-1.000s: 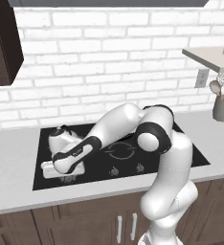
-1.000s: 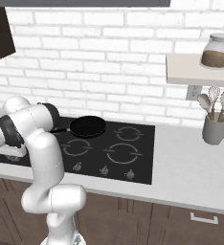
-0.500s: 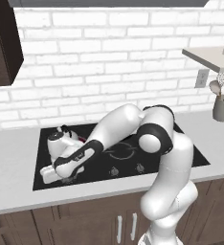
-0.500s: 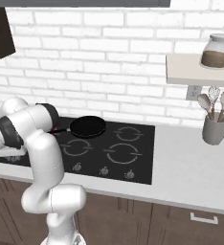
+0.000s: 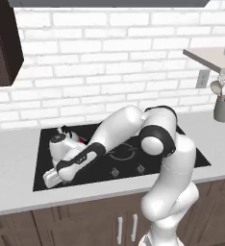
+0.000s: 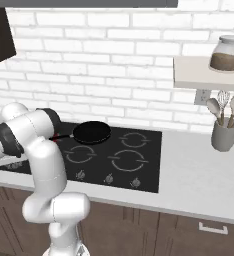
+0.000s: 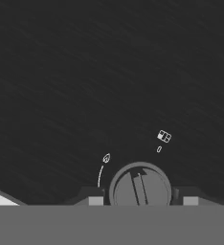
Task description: Pick the kettle from the counter and place it on a stove burner. Then turn the burner on.
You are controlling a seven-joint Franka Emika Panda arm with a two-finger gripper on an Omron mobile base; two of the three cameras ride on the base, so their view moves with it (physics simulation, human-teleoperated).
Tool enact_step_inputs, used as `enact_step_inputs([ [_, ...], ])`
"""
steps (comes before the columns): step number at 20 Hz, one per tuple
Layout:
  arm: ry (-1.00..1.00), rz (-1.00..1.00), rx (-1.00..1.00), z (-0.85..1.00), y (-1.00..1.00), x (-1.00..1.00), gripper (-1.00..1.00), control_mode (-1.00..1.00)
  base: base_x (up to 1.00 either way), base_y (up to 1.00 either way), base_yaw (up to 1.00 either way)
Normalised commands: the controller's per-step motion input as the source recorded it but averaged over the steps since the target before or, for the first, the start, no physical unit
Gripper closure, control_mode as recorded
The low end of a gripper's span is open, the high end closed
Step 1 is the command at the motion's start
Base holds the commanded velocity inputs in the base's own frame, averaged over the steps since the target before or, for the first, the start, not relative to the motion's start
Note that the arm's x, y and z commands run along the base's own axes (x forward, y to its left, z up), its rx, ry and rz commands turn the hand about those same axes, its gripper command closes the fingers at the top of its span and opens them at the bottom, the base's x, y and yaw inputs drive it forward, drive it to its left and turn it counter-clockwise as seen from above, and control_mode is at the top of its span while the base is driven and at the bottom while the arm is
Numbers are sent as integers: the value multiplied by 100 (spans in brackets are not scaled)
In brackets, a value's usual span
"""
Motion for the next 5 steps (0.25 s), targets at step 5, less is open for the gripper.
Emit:
enact_step_inputs([
  [5, -3, 27, 0, -14, -1, 0, 100, -100, 0, 0, 0],
])
